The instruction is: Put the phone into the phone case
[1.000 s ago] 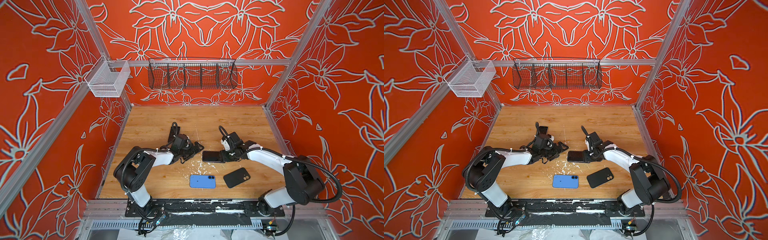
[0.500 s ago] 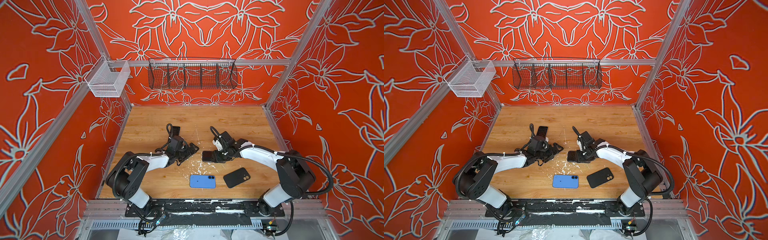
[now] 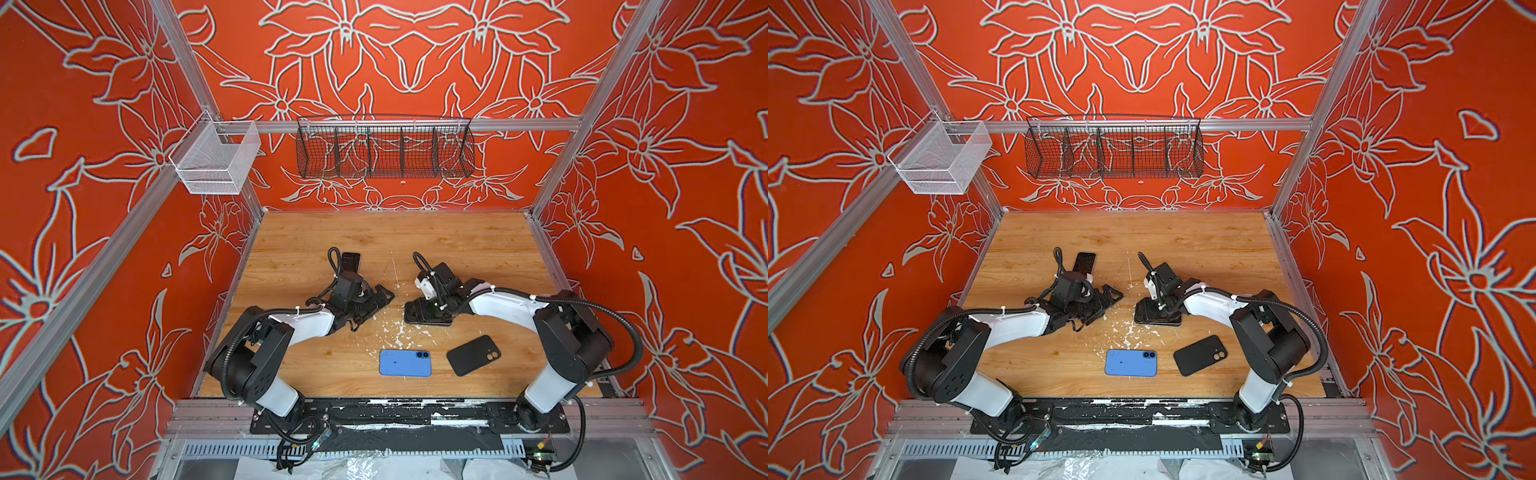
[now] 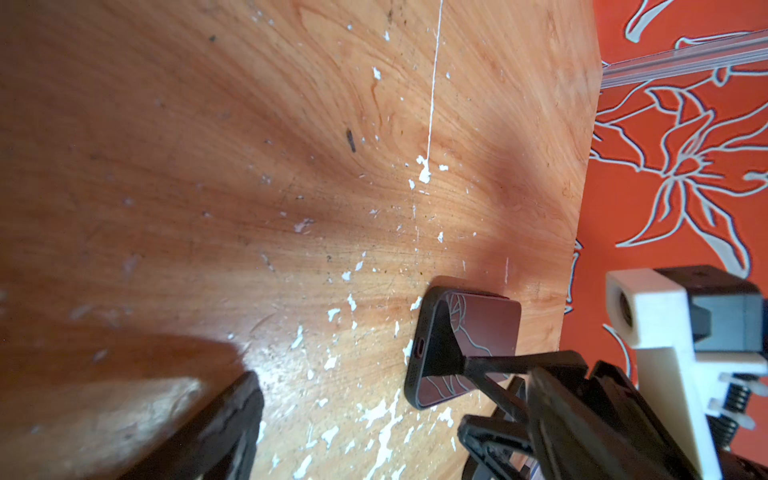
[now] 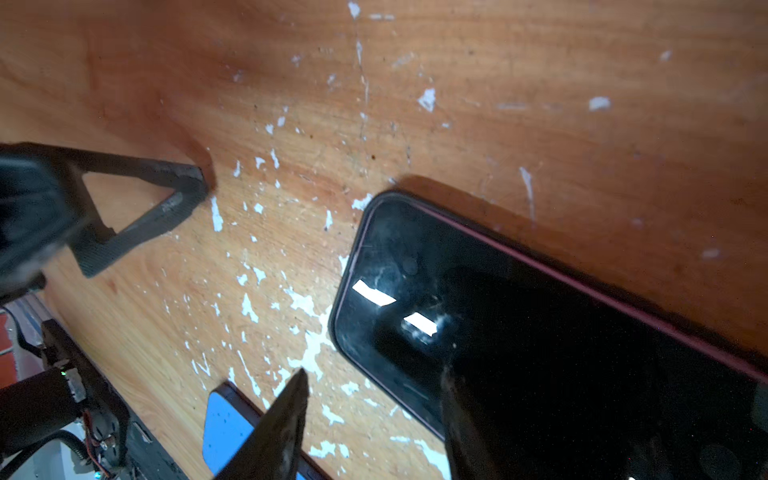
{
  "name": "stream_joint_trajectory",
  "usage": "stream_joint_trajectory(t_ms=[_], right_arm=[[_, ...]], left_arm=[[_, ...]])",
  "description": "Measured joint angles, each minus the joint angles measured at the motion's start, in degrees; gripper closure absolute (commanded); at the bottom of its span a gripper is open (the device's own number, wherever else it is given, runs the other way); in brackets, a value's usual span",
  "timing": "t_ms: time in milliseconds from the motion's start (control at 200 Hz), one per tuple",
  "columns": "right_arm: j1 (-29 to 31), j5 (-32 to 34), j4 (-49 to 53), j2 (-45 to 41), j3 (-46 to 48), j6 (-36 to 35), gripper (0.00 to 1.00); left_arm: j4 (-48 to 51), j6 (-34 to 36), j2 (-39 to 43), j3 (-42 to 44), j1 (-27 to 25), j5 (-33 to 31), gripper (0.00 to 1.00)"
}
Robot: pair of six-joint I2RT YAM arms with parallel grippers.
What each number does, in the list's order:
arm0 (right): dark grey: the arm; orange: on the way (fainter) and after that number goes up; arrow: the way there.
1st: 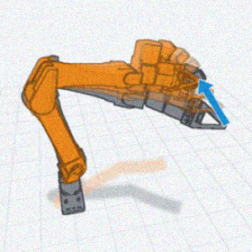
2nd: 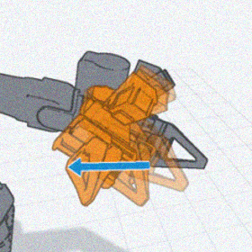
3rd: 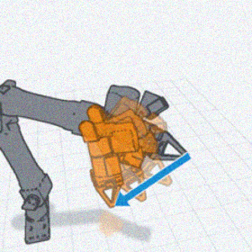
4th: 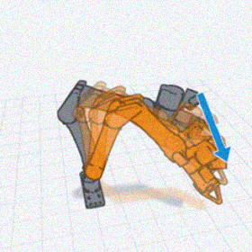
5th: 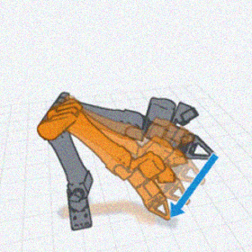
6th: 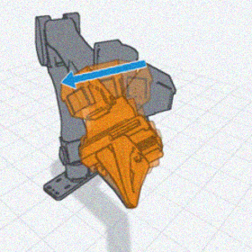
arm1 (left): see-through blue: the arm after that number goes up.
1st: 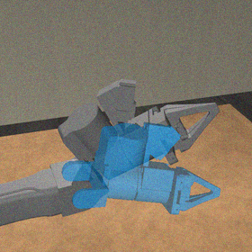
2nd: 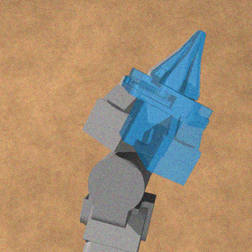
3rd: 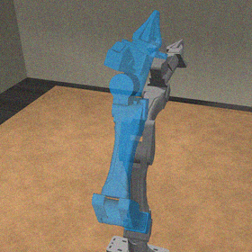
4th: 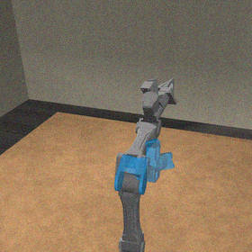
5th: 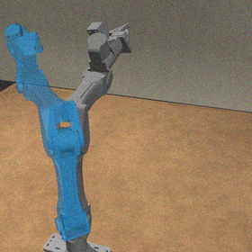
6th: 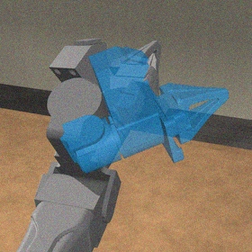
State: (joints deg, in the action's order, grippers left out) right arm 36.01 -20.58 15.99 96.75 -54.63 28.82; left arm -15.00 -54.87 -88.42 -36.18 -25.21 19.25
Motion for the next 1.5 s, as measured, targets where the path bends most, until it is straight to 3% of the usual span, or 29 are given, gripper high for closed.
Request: stream_joint_trajectory(t_ms=[210, 350, 560, 706, 911, 1501], right_arm=[[-0.04, 1.20, 1.55, -1.49, 0.02, 0.76, 0.46], [-1.36, 3.87, 6.08, -7.69, 0.13, 0.94, 0.45], [-7.02, 7.48, 9.25, -19.63, 2.19, 1.64, 0.44], [-11.23, 8.59, 10.75, -22.47, 6.99, 2.14, 0.44], [-12.85, 7.37, 10.54, -21.59, 12.55, 3.45, 0.43], [-13.18, 0.79, -2.40, -10.91, 14.01, 4.48, 0.44]], left_arm=[[1.31, 1.64, 0.04, -0.98, 0.04, 2.03, 0.03], [3.02, 3.87, -0.63, -4.55, -0.55, 4.02, 0.03], [4.70, 5.99, -4.94, -9.99, -2.62, 7.52, 0.03], [6.12, 6.47, -9.18, -12.63, -4.00, 9.70, 0.03], [7.45, 6.93, -12.17, -14.95, -5.55, 11.72, 0.03], [4.11, 5.92, -16.90, -17.57, -6.88, 14.45, 0.03]])
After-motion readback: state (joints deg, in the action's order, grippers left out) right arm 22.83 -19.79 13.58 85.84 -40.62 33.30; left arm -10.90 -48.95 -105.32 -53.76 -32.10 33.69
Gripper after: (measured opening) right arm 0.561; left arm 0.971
